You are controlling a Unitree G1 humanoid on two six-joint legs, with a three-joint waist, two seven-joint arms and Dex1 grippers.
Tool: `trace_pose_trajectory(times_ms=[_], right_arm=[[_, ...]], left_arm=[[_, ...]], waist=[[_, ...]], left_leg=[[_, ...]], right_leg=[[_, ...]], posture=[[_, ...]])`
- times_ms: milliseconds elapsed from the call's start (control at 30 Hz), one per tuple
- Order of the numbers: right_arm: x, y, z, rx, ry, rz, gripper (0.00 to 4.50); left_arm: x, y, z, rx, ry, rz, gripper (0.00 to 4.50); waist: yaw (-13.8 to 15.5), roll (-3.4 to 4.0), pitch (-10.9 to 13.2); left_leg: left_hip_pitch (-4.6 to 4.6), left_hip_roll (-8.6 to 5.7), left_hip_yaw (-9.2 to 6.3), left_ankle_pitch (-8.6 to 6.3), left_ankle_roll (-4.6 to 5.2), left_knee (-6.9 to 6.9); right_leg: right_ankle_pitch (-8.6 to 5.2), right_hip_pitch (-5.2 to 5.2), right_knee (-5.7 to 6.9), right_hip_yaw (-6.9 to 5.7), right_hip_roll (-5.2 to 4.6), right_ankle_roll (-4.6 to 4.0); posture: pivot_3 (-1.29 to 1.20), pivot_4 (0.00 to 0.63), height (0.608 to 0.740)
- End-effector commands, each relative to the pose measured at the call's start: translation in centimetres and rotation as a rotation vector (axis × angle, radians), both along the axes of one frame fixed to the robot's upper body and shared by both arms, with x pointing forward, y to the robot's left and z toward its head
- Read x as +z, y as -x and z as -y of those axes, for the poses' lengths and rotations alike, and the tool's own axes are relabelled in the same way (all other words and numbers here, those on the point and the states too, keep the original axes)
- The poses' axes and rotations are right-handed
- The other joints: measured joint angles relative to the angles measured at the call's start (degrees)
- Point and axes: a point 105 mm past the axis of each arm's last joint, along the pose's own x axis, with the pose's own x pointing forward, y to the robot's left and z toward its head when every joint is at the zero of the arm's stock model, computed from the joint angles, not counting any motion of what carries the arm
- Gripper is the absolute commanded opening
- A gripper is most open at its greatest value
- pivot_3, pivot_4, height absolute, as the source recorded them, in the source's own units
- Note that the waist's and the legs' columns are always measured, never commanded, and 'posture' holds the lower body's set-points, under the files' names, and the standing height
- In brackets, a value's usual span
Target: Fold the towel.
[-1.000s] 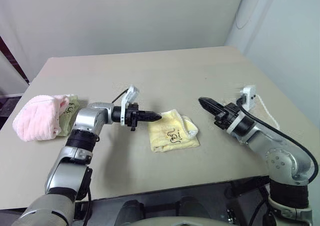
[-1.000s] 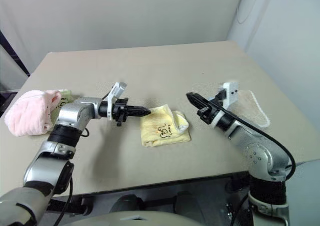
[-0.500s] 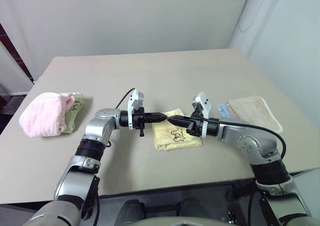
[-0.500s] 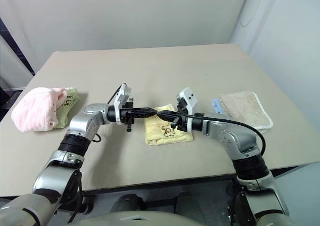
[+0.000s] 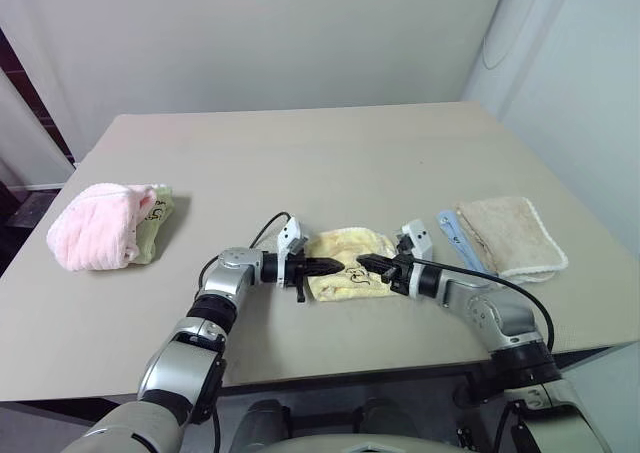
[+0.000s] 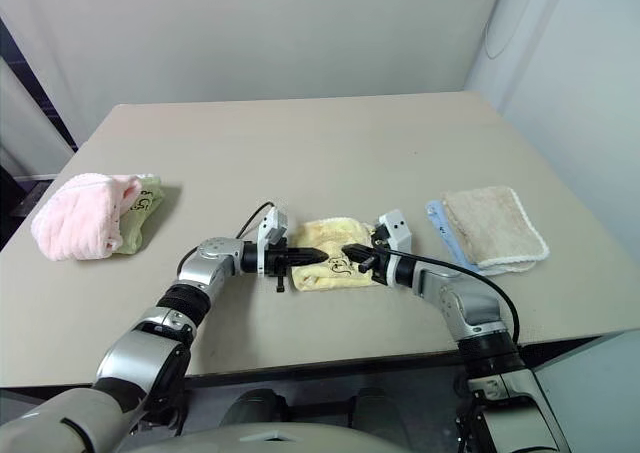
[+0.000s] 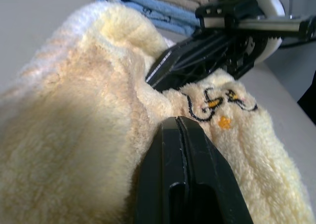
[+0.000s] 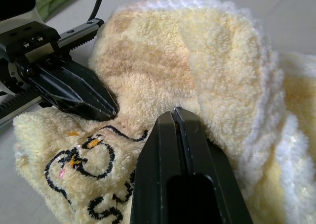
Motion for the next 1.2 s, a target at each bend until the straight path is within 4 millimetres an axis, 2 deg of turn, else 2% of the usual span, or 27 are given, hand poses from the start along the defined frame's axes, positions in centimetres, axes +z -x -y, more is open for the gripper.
trace_pose_trajectory(times_ms=[33,67,133,333,400,467,500,633,733,900,1033,1200], right_arm=[[2.4,-0.1,-0.2,0.013,-0.066,0.066,0.0],[3.0,-0.1,-0.2,0.016,-0.085,0.081,0.0],[3.8,-0.2,0.0,0.011,-0.097,0.101,0.63],[7.6,-0.5,1.5,-0.027,-0.23,0.131,2.74],[8.2,-0.9,2.5,-0.067,-0.267,0.095,3.46],[8.3,-1.1,3.6,-0.073,-0.331,-0.019,4.15],[8.4,-0.9,4.2,-0.061,-0.354,-0.08,4.16],[7.5,-0.9,5.8,-0.069,-0.314,-0.279,4.16],[7.2,-0.4,6.1,-0.037,-0.298,-0.375,4.16],[4.6,-0.4,6.4,-0.066,-0.195,-0.532,4.16],[3.5,0.1,4.7,0.005,-0.179,-0.599,4.16],[2.5,0.9,2.0,0.105,-0.18,-0.656,4.16]], left_arm=[[2.9,-0.3,-0.3,-0.053,0.101,-0.028,0.04],[3.4,-0.3,-0.7,-0.057,0.113,-0.033,0.04],[3.9,-0.4,-1.3,-0.055,0.099,-0.026,0.61],[5.8,-0.3,-3.5,-0.047,0.078,-0.006,2.76],[5.7,-0.3,-4.0,-0.025,0.034,0.016,3.49],[5.7,0.2,-4.4,-0.037,-0.008,0.053,4.25],[5.8,0.4,-4.6,-0.036,-0.014,0.074,4.46],[5.5,1.1,-6.2,0.003,-0.039,0.111,4.46],[5.7,1.7,-7.4,0.032,-0.034,0.101,4.46],[5.7,2.5,-8.7,0.081,-0.053,0.114,4.46],[5.2,2.5,-8.4,0.13,-0.045,0.112,4.46],[5.8,2.5,-5.9,0.139,-0.004,0.136,4.46]], waist=[[-0.1,0.01,0.0],[-0.2,0.01,0.0],[-0.3,0.02,0.0],[-0.2,0.03,0.0],[-0.2,0.04,0.0],[-0.2,0.05,0.0],[-0.2,0.05,0.0],[-0.1,0.06,0.0],[-0.2,0.1,0.1],[-0.3,0.12,0.1],[-0.2,0.12,0.1],[-0.3,0.1,0.1]], left_leg=[[-0.01,0.0,-0.01,0.0,0.0,0.0],[-0.07,0.0,-0.01,0.0,0.0,-0.01],[-0.22,0.03,-0.03,0.0,0.0,-0.02],[-0.23,0.05,-0.05,0.0,0.0,-0.09],[-0.21,0.06,-0.04,0.0,0.0,-0.08],[-0.19,0.06,0.01,0.0,0.0,-0.07],[-0.19,0.07,0.01,0.0,0.0,-0.07],[-0.2,0.08,0.03,0.0,0.0,-0.08],[-0.21,0.09,0.05,0.0,0.0,-0.1],[-0.21,0.14,0.08,0.0,0.0,-0.11],[-0.22,0.13,0.1,0.0,0.0,-0.09],[-0.22,0.12,0.1,0.0,0.0,-0.09]], right_leg=[[0.0,-0.02,0.0,0.0,0.01,0.0],[0.0,-0.08,0.01,0.0,0.02,0.0],[0.08,-0.26,0.02,0.0,0.06,0.14],[0.09,-0.29,0.01,-0.01,0.09,0.18],[0.09,-0.26,0.01,0.0,0.07,0.17],[0.09,-0.25,0.01,0.02,0.04,0.15],[0.09,-0.25,0.01,0.02,0.04,0.13],[0.01,-0.25,-0.01,0.02,-0.01,-0.02],[0.01,-0.32,-0.01,0.03,0.0,-0.03],[0.01,-0.34,0.0,0.04,0.02,-0.04],[0.02,-0.33,-0.01,0.04,0.0,-0.05],[0.11,-0.32,-0.02,0.05,0.02,0.1]], posture=[[0.0,0.0,0.701],[0.0,0.0,0.701],[0.0,0.0,0.701],[0.0,0.0,0.701],[0.0,0.0,0.701],[0.0,0.0,0.701],[0.0,0.0,0.701],[0.0,0.0,0.701],[0.0,0.0,0.701],[0.0,0.0,0.701],[0.0,0.0,0.701],[0.0,0.0,0.701]])
